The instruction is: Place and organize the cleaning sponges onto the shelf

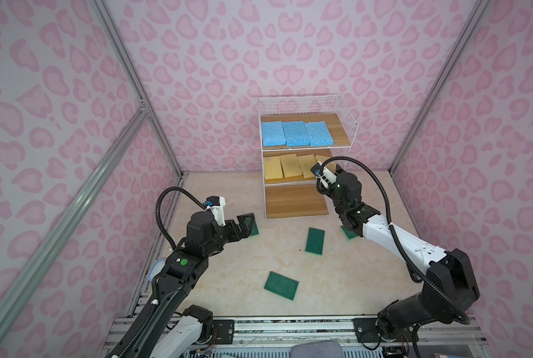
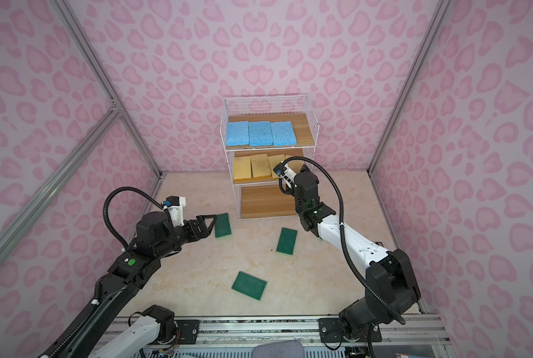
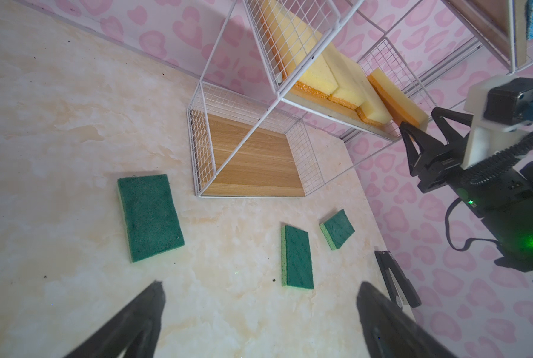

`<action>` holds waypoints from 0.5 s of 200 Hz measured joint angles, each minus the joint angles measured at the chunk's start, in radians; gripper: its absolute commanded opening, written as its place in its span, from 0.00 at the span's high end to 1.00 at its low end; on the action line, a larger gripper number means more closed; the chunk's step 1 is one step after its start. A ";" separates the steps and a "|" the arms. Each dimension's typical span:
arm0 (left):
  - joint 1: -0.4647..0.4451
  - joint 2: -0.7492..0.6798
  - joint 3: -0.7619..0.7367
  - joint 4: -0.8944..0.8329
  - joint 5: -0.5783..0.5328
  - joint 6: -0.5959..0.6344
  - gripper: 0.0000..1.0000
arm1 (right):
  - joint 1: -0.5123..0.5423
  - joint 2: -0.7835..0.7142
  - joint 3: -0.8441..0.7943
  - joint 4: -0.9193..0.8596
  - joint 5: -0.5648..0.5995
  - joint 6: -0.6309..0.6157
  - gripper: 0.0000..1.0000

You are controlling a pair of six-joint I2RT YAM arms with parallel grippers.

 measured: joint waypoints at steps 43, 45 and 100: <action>0.000 -0.006 0.000 0.000 0.000 0.000 0.02 | -0.004 0.000 -0.005 -0.006 -0.028 0.036 0.40; 0.000 -0.006 0.000 0.000 0.000 0.000 0.02 | -0.005 0.000 -0.005 -0.006 -0.030 0.039 0.39; 0.000 -0.005 0.002 0.000 0.000 0.000 0.02 | -0.010 -0.005 -0.005 -0.027 -0.053 0.080 0.30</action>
